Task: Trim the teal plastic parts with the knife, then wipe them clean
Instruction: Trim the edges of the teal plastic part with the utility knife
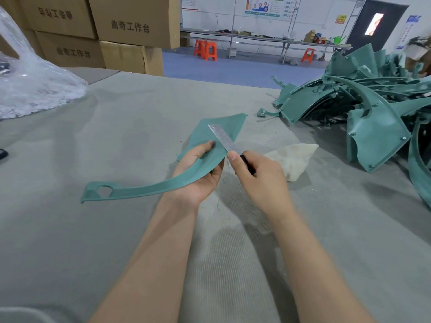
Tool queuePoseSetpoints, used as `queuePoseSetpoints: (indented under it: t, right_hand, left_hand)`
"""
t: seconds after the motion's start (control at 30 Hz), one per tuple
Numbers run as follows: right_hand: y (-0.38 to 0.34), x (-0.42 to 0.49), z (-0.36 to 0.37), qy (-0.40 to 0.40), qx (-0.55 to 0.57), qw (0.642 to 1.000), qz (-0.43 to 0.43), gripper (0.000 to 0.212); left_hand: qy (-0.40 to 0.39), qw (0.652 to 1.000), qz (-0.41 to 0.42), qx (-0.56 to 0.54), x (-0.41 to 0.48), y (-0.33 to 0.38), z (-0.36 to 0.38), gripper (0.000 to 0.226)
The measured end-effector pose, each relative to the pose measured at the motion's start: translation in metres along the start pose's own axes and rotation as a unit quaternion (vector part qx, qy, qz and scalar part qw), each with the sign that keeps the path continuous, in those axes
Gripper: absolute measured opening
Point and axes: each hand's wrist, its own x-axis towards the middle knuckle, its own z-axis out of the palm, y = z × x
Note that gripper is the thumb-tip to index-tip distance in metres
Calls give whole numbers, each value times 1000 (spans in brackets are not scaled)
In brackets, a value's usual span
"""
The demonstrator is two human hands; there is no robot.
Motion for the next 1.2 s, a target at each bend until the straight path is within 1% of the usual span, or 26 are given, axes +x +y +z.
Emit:
queuePoseSetpoints:
  t: [0.17,0.3,0.4,0.53,0.63,0.7,0.77,0.83,0.9,0.97,1.03,1.1,1.2]
  right_hand:
    - [-1,0,0,-4,9,1000,3,56]
    - [-3,0,-1,-12,11,1000,8,58]
    - [-6,0,-2,-17,23,1000,7,58]
    - [-16,-7,4,-52,24,998,-26,49]
    - [-22,-10,8,-80,33,995,-39,50]
    - [-23,-10,7,-103,45,993,-46,50]
    - [-23,-10,5,-116,56,990,-50,50]
    - [-23,-10,4,-106,78,991,-36,52]
    - [-19,-7,0,-66,92,994,-8,52]
    - [-13,-3,-6,-22,84,996,28,55]
    - [-7,-1,-10,6,76,995,61,58]
    - [-3,0,-11,19,70,994,75,58]
    - [-3,0,-9,21,58,995,74,61]
  left_hand:
    - [6,1000,11,5,2,-2,0,10]
    - [4,1000,9,4,3,-2,-1,4]
    - [2,1000,8,2,3,-3,1,3]
    - [10,999,32,-8,6,-2,-1,18]
    - [-17,999,37,1,4,2,-6,24]
    - [-20,999,46,10,3,4,-10,35]
    - [-20,998,52,12,1,4,-10,38]
    - [-21,998,56,5,1,6,-6,33]
    - [-25,997,69,28,3,7,-2,22]
    - [-39,996,72,48,3,7,0,16]
    - [-43,994,74,63,3,7,-1,11]
    - [-36,993,81,75,3,6,-2,9]
    - [-34,992,88,85,3,4,0,10]
